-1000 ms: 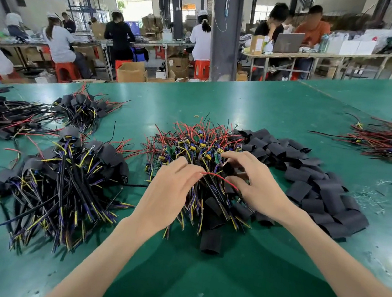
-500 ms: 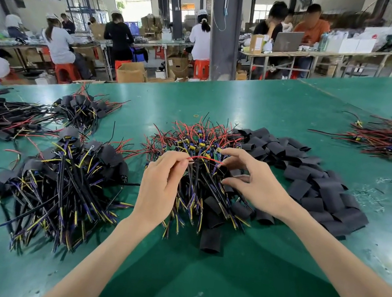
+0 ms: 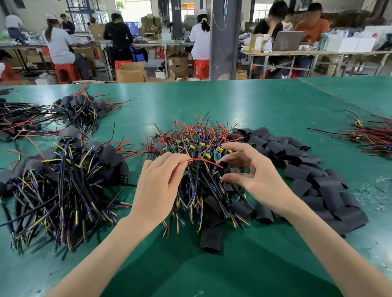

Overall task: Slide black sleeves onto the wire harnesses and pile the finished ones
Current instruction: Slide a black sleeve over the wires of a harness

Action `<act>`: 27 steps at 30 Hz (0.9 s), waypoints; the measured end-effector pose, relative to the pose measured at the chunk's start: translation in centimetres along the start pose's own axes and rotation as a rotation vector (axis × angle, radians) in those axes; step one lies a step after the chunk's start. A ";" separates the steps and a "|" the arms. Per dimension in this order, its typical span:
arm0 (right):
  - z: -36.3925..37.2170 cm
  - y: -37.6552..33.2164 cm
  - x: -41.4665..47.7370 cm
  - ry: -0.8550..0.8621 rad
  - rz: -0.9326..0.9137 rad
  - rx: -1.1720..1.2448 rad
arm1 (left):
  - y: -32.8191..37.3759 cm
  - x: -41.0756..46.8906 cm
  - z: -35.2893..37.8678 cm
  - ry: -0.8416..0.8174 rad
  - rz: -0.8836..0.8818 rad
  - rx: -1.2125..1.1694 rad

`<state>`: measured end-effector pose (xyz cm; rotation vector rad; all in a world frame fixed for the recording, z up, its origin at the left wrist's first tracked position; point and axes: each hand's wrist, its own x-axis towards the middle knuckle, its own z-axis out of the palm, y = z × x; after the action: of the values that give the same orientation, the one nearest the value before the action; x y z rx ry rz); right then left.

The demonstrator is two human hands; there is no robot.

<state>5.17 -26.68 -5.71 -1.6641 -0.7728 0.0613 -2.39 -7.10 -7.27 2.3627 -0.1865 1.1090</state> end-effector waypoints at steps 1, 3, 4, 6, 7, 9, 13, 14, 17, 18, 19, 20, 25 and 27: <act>0.0 -0.1 0.0 -0.002 -0.003 -0.004 | 0.0 0.0 0.0 -0.004 0.016 0.033; -0.1 -0.1 0.0 -0.008 -0.008 -0.016 | -0.2 0.0 0.0 0.001 0.052 0.109; -0.1 -0.1 -0.1 -0.011 -0.010 -0.024 | -0.3 0.1 0.0 0.006 0.071 0.146; -0.2 -0.1 -0.1 -0.016 -0.016 -0.045 | -0.4 0.1 0.0 0.018 0.110 0.206; -0.2 -0.1 -0.1 -0.019 -0.021 -0.052 | -0.5 0.0 0.1 0.026 0.124 0.223; -0.2 0.0 -0.1 -0.021 -0.032 -0.061 | -0.6 0.0 0.1 0.043 0.134 0.243; -0.2 0.1 -0.1 -0.020 -0.042 -0.082 | -0.7 0.0 0.1 0.052 0.169 0.289; -0.1 0.1 -0.1 -0.018 -0.045 -0.092 | -0.7 0.0 0.0 0.044 0.192 0.306; 0.0 0.1 -0.1 0.003 -0.062 -0.133 | -0.7 0.0 -0.1 -0.026 0.282 0.343; 0.0 0.2 -0.1 0.007 -0.078 -0.160 | -0.6 0.0 -0.1 -0.056 0.299 0.332; 0.2 0.2 -0.2 0.007 -0.097 -0.197 | -0.4 -0.1 0.0 -0.082 0.300 0.300; 0.3 0.2 -0.2 0.005 -0.116 -0.236 | -0.2 -0.3 0.2 -0.102 0.283 0.249; 1.9 0.1 -0.7 -0.033 -0.217 -0.364 | 1.1 -0.8 1.0 -0.189 0.139 -0.023; 2.2 0.3 -0.7 -0.028 -0.262 -0.402 | 1.2 -0.7 0.8 -0.238 0.101 -0.111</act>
<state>3.77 -25.23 -6.83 -1.9241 -1.0706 -0.2717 -2.68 -8.64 -7.73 2.4022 -0.4441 0.8350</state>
